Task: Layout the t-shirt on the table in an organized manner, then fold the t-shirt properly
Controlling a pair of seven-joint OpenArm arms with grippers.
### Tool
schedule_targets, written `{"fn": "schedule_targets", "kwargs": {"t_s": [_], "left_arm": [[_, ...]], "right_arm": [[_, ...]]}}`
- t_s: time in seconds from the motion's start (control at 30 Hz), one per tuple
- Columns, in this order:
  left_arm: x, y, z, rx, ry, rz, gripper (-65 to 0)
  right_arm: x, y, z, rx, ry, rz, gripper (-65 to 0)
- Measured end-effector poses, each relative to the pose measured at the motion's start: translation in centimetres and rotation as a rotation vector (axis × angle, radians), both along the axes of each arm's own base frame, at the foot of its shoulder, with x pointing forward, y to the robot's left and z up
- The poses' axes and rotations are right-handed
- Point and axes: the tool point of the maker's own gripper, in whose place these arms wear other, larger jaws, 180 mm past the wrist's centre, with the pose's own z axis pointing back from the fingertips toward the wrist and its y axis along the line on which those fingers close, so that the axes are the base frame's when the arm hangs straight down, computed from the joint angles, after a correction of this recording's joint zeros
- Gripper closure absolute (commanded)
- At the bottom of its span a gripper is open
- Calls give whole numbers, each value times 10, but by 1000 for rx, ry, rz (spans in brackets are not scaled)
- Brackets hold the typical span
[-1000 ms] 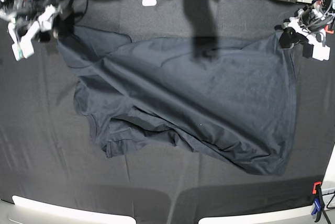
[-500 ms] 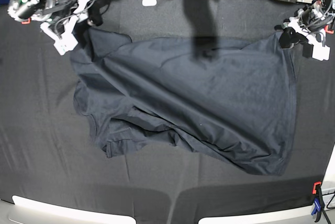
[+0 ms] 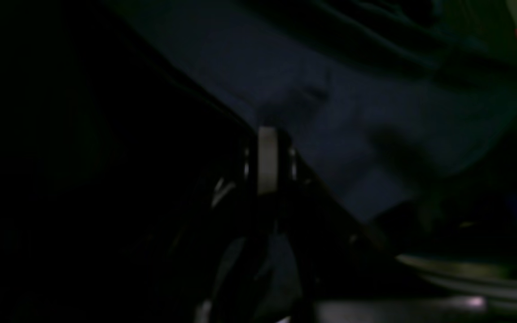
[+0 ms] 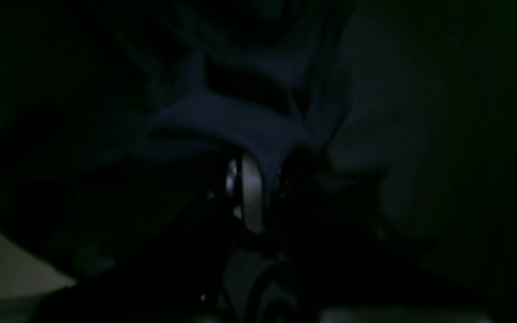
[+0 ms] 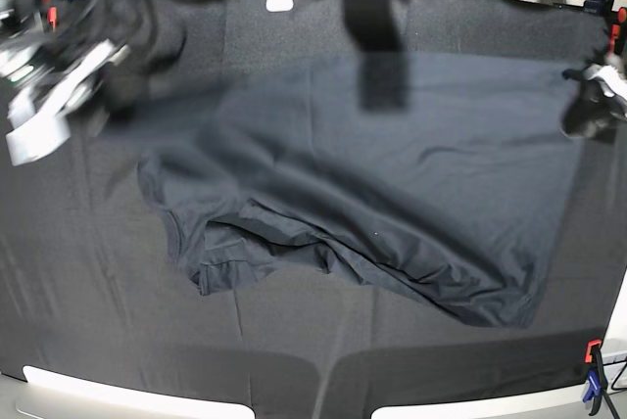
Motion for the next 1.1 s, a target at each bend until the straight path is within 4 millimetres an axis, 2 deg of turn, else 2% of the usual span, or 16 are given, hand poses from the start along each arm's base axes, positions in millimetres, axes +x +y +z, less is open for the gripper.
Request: {"fn": "schedule_targets", "kwargs": {"t_s": [0.1,0.2,0.33,0.37,0.43,0.63,0.73,0.83,0.93,1.0,1.1], "left_arm": [[14,14,31,63,-107,35,0],[41,26,60,69,-204,97,0],[71,24,80,111,-293,118,0],[81,22,81,106,-309,138,0],[102,17,70,137,-303,152,0],[177,-20,23,163,-201,114,0],[215,-39,13,118,-156,92,0],[246,-48,7,65,-110,105,0],[278,-51,14,40,-113,141,0],[299,-53,32,4,-144,166,0],[325,-58,66,-44,-182,183,0]], "right_arm": [[17,-10,21,-49,-57,-1,0],[24,-18,30,-95,-93,-5,0],[31,-24,37,-138,-118,-3,0],[37,-26,40,-146,-141,-5,0],[48,-31,41,-145,-155,-7,0],[89,-36,-13,-59,2,20,0],[121,-33,-24,-11,35,29,0],[153,-25,-32,30,73,43,0],[183,-21,-39,47,118,42,0],[205,-26,-35,22,120,25,0],[238,-32,-17,-2,91,-1,0]]}}
